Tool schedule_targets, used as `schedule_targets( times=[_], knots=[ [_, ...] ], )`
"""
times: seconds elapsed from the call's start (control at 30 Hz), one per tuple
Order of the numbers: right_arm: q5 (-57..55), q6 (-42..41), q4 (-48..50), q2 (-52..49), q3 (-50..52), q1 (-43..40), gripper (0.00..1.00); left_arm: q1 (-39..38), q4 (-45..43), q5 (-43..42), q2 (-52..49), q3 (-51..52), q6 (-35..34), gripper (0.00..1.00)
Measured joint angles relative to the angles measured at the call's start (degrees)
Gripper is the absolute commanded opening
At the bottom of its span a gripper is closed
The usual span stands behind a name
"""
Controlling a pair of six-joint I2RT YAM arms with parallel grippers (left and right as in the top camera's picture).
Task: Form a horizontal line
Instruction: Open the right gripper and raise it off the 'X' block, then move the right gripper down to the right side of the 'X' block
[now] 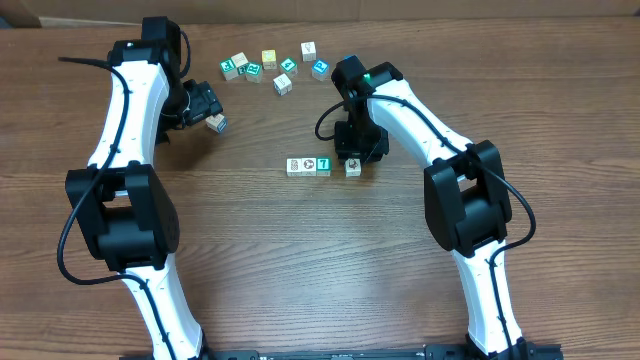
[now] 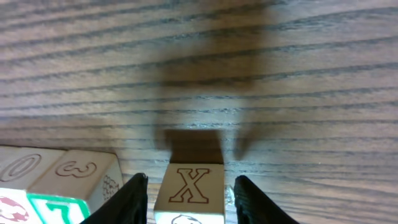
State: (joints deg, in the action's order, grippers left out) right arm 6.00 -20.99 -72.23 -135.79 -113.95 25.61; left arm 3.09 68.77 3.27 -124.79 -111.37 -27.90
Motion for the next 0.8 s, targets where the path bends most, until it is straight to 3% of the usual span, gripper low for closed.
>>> schedule_targets(
  times=[0.5, 0.57, 0.63, 0.67, 0.8],
  knots=[
    [-0.57, 0.00, -0.02, 0.00, -4.57, -2.16, 0.46, 0.00, 0.00, 0.00, 0.00, 0.00, 0.00, 1.00],
    [-0.70, 0.11, -0.33, 0.00, -5.07, -3.19, 0.35, 0.00, 0.00, 0.00, 0.00, 0.00, 0.00, 1.00],
    [-0.92, 0.55, -1.75, 0.00, -5.20, -4.20, 0.11, 0.00, 0.00, 0.00, 0.00, 0.00, 0.00, 1.00],
    [-0.94, 0.37, -2.82, 0.00, -5.20, -4.66, 0.04, 0.00, 0.02, 0.00, 0.00, 0.00, 0.00, 1.00],
    [-1.60, 0.04, -7.63, 0.00, -5.22, -6.21, 0.04, 0.00, 0.00, 0.02, 0.00, 0.00, 0.00, 1.00]
  ],
)
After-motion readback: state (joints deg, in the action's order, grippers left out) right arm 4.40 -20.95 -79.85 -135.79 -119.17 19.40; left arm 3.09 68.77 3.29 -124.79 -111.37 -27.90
